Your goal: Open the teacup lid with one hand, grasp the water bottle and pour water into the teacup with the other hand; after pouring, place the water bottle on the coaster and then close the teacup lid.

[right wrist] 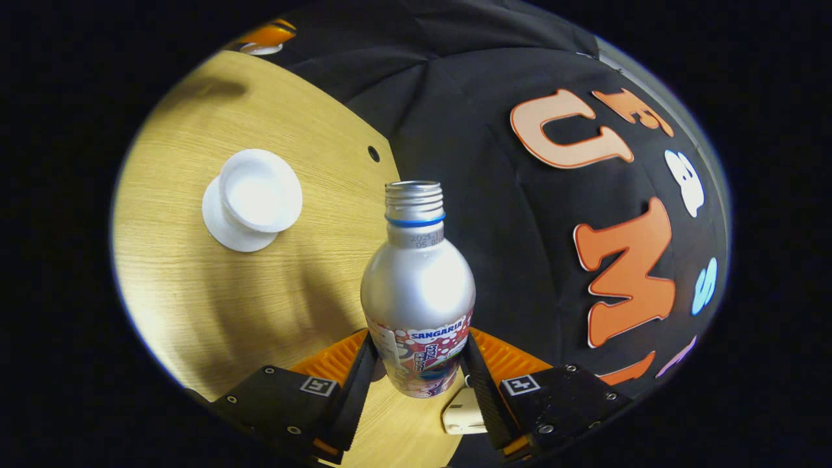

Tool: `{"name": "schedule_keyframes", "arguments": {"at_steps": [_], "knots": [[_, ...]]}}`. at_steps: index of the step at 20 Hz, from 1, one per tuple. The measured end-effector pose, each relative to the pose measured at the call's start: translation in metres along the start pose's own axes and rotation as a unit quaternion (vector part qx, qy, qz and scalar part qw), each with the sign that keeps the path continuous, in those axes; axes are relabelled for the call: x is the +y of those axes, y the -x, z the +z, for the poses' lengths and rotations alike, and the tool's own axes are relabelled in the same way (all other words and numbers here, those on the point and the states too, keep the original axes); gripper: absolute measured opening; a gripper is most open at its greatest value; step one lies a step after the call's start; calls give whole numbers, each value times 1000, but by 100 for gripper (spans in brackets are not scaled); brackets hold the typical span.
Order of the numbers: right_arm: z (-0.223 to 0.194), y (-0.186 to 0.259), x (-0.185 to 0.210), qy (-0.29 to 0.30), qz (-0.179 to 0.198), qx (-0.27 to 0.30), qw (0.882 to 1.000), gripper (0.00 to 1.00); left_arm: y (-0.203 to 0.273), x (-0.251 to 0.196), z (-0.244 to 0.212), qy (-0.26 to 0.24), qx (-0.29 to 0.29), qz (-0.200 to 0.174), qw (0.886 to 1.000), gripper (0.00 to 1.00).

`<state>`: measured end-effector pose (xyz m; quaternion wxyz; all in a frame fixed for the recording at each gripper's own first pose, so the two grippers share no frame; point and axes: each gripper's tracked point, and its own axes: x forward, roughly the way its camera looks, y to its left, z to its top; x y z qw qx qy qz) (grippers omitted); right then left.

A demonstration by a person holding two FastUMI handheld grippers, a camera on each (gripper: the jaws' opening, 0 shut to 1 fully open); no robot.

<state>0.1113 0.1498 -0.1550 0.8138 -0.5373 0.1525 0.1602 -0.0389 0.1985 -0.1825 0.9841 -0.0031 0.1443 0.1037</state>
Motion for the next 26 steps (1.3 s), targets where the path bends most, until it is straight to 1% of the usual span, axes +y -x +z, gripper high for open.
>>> {"name": "schedule_keyframes", "arguments": {"at_steps": [3, 6, 9, 11, 13, 19, 21, 24, 26], "knots": [[7, 6, 2, 28, -3, -8, 1000, 77, 3, 5, -2, 0, -2, 4, 1000, 30], [14, 6, 6, 68, -17, -13, 997, 77, 5, 9, -2, 3, -1, 6, 1000, 30], [19, 12, 13, 112, -31, -20, 993, 77, 6, 11, -6, 7, 0, 7, 1000, 30], [18, 14, 16, 139, -31, -19, 990, 77, 7, 13, -7, 12, 0, 7, 1000, 30], [17, 13, 16, 158, -31, -18, 987, 77, 7, 11, -8, 14, -1, 6, 1000, 30], [15, 10, 17, 204, -57, -22, 977, 77, 8, 13, -12, 19, 1, 5, 1000, 30], [18, 13, 18, 222, -73, -25, 972, 77, 8, 15, -12, 20, 0, 6, 1000, 30], [22, 14, 5, 265, -113, -31, 957, 77, 10, 18, -13, 21, 0, 7, 1000, 30], [22, 10, 0, 281, -120, -30, 952, 77, 10, 17, -14, 22, 1, 7, 1000, 30]]}}
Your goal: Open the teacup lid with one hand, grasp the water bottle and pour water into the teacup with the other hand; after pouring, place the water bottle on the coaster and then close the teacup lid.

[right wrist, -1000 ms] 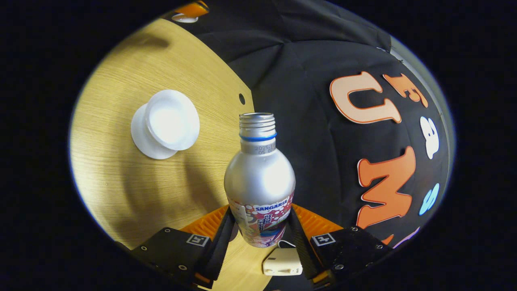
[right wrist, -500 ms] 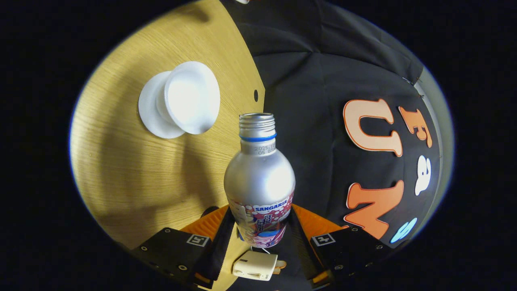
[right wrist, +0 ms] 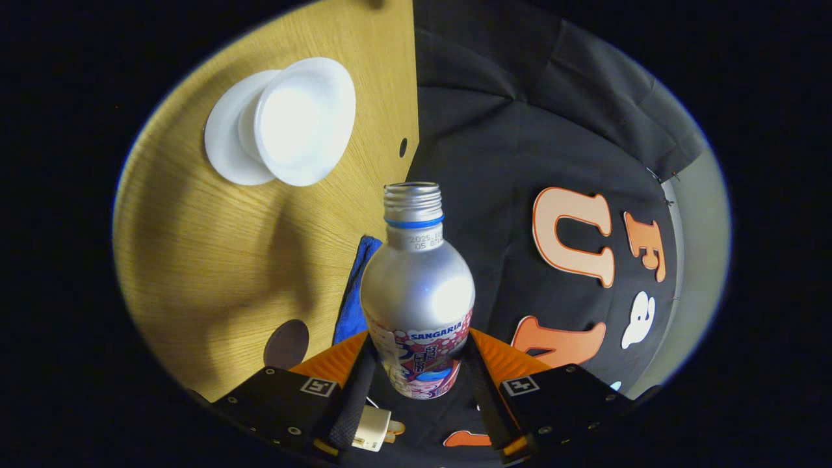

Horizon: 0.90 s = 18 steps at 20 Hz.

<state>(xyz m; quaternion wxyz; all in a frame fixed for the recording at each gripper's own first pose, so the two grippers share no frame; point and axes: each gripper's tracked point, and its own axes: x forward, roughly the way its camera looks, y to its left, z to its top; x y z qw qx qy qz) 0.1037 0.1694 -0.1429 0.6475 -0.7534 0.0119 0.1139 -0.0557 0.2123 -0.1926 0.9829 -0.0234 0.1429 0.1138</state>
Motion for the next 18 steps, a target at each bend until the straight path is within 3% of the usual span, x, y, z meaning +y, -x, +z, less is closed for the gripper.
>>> {"name": "schedule_keyframes", "arguments": {"at_steps": [18], "knots": [[-10, -6, -53, 74, -78, -4, 994, 77, 3, -1, 4, -2, -5, -2, 1000, 30]]}}
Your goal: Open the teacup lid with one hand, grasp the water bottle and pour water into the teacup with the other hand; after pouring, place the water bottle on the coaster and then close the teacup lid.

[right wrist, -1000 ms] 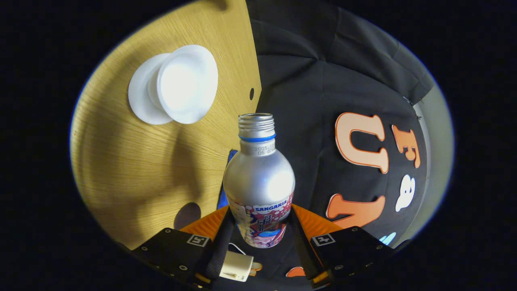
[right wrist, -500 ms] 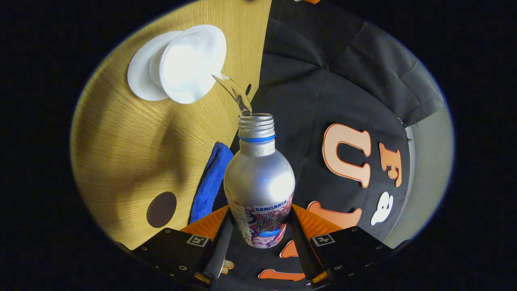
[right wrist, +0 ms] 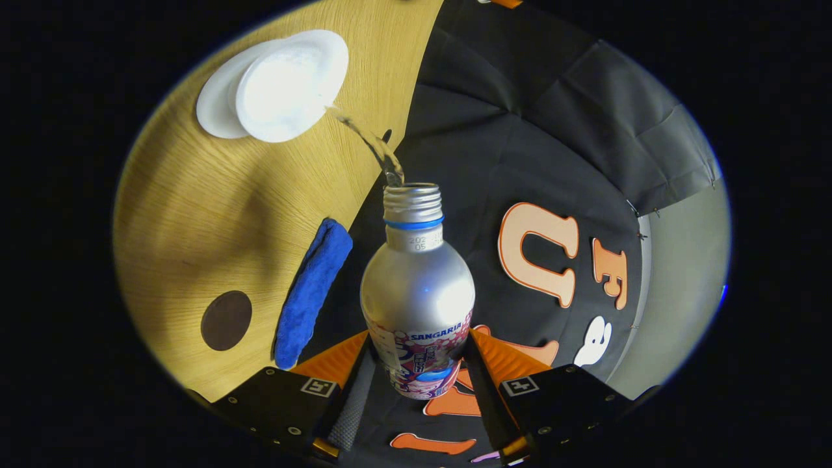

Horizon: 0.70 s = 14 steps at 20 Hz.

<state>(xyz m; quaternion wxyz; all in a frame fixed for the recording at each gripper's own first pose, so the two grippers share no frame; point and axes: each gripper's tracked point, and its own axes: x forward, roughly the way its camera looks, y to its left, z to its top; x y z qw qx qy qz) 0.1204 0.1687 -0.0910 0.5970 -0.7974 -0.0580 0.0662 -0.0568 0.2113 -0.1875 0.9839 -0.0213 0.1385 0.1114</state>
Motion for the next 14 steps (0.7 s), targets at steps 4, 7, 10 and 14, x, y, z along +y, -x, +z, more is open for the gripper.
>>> {"name": "schedule_keyframes", "arguments": {"at_steps": [4, 7, 10, 14], "knots": [[-4, 0, -11, 13, -7, -5, 1000, 77, 1, -1, 2, -2, 0, -2, 1000, 30], [-7, -1, -16, 22, -14, -5, 1000, 77, 0, -1, 2, -1, -1, -4, 1000, 30], [-6, -1, -18, 31, -21, -8, 999, 77, 1, -3, 3, 0, 1, -7, 1000, 30], [-2, 1, -18, 51, -23, -16, 998, 77, 1, -4, 2, -1, 4, -11, 1000, 30]]}}
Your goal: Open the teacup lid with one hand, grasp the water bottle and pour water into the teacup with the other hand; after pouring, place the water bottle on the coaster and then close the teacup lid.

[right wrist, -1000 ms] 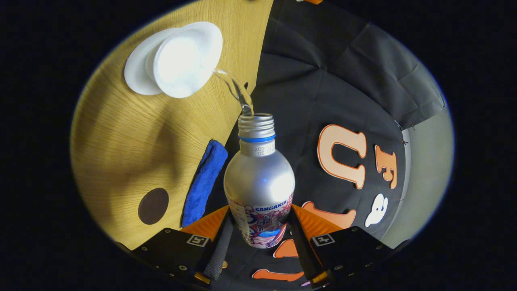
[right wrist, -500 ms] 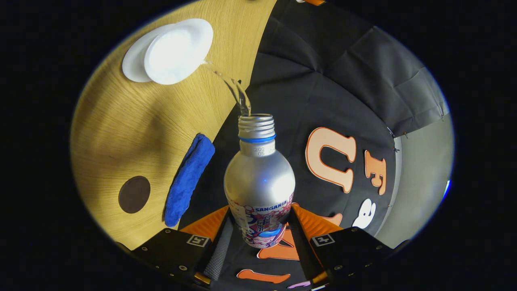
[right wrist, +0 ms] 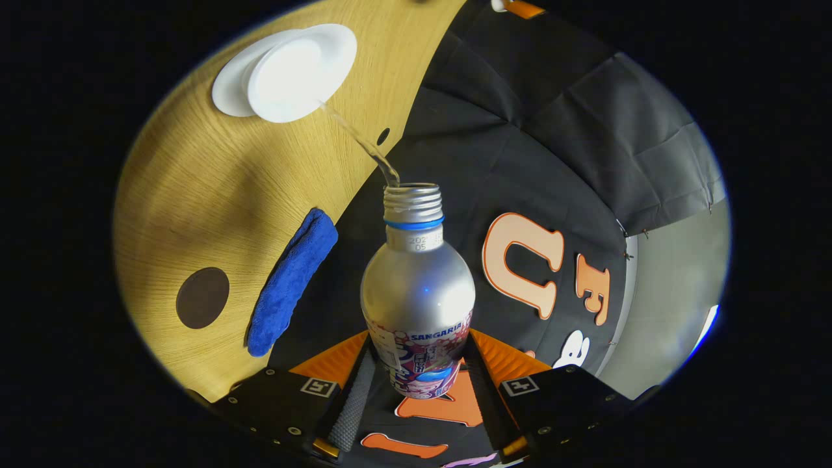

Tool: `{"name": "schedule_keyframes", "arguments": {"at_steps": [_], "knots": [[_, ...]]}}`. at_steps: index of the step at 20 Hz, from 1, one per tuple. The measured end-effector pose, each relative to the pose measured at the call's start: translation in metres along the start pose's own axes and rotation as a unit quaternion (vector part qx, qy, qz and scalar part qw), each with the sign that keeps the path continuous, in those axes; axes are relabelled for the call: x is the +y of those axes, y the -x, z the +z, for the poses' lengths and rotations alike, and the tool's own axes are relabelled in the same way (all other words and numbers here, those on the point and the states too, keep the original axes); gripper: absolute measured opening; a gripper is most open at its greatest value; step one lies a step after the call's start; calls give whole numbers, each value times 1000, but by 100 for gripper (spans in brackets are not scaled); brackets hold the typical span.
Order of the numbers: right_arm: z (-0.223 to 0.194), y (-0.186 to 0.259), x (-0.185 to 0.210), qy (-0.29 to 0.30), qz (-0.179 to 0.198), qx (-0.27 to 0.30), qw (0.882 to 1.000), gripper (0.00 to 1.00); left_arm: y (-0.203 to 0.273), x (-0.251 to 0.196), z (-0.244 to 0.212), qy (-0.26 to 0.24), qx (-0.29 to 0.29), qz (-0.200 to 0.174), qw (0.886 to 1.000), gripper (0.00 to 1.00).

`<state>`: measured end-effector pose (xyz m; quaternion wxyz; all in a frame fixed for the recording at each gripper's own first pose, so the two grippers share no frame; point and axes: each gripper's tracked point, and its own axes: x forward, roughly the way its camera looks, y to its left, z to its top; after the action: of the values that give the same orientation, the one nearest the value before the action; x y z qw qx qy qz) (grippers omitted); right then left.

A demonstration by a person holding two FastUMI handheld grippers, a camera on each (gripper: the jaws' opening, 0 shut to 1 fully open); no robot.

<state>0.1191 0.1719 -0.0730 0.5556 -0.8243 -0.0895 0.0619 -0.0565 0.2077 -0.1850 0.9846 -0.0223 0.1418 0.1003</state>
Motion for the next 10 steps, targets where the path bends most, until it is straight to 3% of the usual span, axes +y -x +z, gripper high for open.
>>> {"name": "schedule_keyframes", "arguments": {"at_steps": [10], "knots": [[35, 3, 11, 24, -12, -33, 999, 77, -4, -8, -2, 2, 6, -4, 1000, 30]]}}
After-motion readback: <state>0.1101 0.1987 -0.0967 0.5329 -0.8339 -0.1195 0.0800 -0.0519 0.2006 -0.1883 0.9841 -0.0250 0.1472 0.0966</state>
